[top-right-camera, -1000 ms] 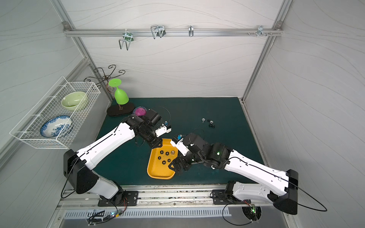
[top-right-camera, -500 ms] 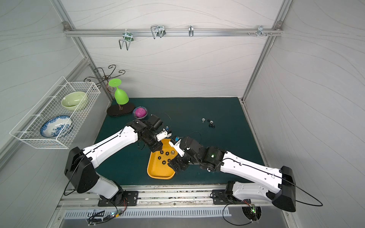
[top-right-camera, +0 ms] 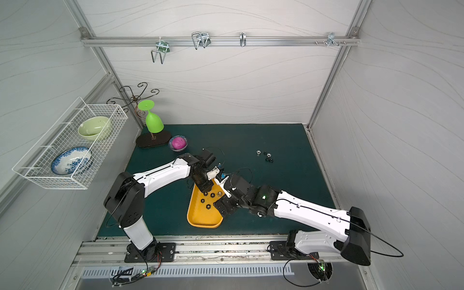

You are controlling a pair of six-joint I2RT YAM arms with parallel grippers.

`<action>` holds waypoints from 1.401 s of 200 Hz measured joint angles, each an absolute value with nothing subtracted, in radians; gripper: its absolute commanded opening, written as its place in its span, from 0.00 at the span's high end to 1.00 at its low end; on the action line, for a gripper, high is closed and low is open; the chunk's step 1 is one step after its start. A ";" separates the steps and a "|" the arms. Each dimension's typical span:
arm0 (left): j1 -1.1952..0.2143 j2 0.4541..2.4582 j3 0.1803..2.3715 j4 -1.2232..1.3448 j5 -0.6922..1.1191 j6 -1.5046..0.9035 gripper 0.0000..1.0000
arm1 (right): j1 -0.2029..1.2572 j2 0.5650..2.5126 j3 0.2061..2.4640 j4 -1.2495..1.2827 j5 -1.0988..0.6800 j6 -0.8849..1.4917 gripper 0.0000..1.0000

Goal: Put the nuts on the desktop into the storage box
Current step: Place the nut in the storage box.

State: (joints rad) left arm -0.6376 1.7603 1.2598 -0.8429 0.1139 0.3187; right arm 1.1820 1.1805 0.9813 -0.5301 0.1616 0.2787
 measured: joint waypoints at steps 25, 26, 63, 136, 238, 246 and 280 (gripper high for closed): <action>-0.638 1.802 1.260 -0.818 0.108 0.314 0.74 | 1.216 1.171 0.953 -0.477 0.224 0.241 0.01; -0.638 1.803 1.260 -0.818 0.108 0.314 0.74 | 1.219 1.169 0.950 -0.473 0.228 0.239 0.01; -0.638 1.822 1.260 -0.785 0.107 0.300 0.74 | 1.269 1.156 0.891 -0.410 0.319 0.156 0.01; -0.638 1.853 1.260 -0.754 0.104 0.284 0.74 | 1.305 1.280 0.929 -0.407 0.396 0.097 0.01; -0.638 1.855 1.260 -0.748 0.100 0.252 0.67 | 1.312 1.342 0.962 -0.427 0.411 0.161 0.01; -0.638 1.855 1.260 -0.746 0.099 0.250 0.67 | 1.312 1.342 0.962 -0.427 0.411 0.163 0.01; -0.638 1.856 1.260 -0.739 0.092 0.245 0.64 | 1.314 1.342 0.957 -0.427 0.405 0.169 0.01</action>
State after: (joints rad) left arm -0.6376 1.8561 1.2598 -0.7387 0.0917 0.2455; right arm 1.3144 1.3418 0.9569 -0.4267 0.4053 0.1692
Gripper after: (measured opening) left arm 0.346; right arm 0.988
